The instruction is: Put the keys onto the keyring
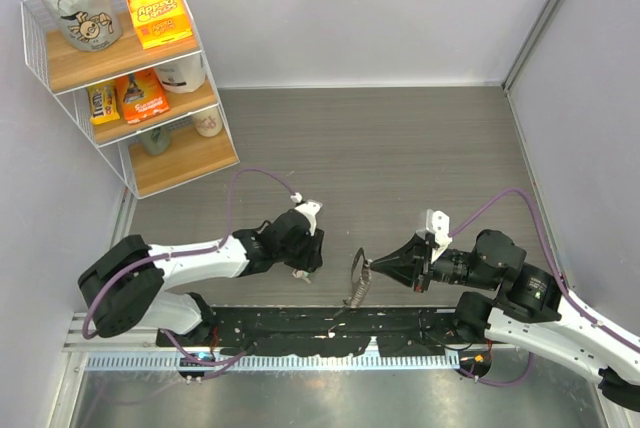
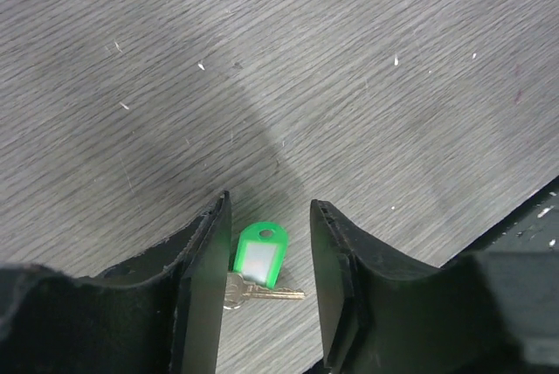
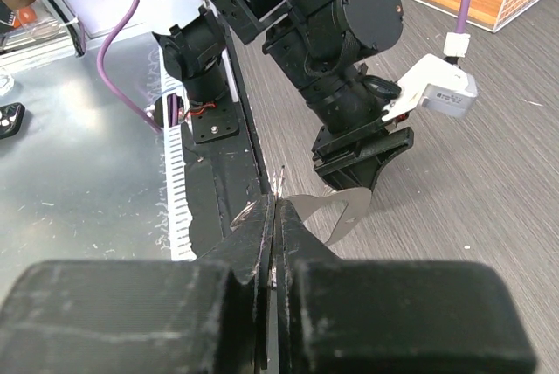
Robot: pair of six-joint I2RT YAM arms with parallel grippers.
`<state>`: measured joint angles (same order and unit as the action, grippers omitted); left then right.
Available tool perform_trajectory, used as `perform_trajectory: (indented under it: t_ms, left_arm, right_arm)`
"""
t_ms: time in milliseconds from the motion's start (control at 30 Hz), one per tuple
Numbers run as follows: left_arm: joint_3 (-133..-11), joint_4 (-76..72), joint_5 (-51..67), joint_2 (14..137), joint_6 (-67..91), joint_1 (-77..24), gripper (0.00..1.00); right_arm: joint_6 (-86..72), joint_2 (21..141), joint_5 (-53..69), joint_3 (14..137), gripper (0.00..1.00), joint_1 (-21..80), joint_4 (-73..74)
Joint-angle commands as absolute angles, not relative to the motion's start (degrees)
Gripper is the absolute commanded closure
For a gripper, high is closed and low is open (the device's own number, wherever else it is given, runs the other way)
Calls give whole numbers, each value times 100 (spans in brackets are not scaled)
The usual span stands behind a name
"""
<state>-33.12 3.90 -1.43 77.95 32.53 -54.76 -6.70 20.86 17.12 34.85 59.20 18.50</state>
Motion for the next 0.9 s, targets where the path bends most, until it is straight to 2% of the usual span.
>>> perform_trajectory:
  t_ms: [0,133,267,733,867]
  left_arm:
    - [-3367,474,-342,7392,3182,-5511,49]
    - [-3296,589,-413,7295,3164,-5511,40]
    - [-3261,545,-299,7400,3199,-5520,38]
    - [-3305,597,-457,7910,3199,-5748,38]
    - [-3340,746,-606,7963,3208,-5783,42]
  right_arm:
    - [-782,1978,1775,3524,95,5950,1556]
    - [-817,1995,1802,3507,95,5950,1521]
    - [-852,2004,1837,3489,95,5950,1503]
    - [-932,2021,1863,3463,95,5950,1494]
    - [-923,2056,1890,3463,95,5950,1477]
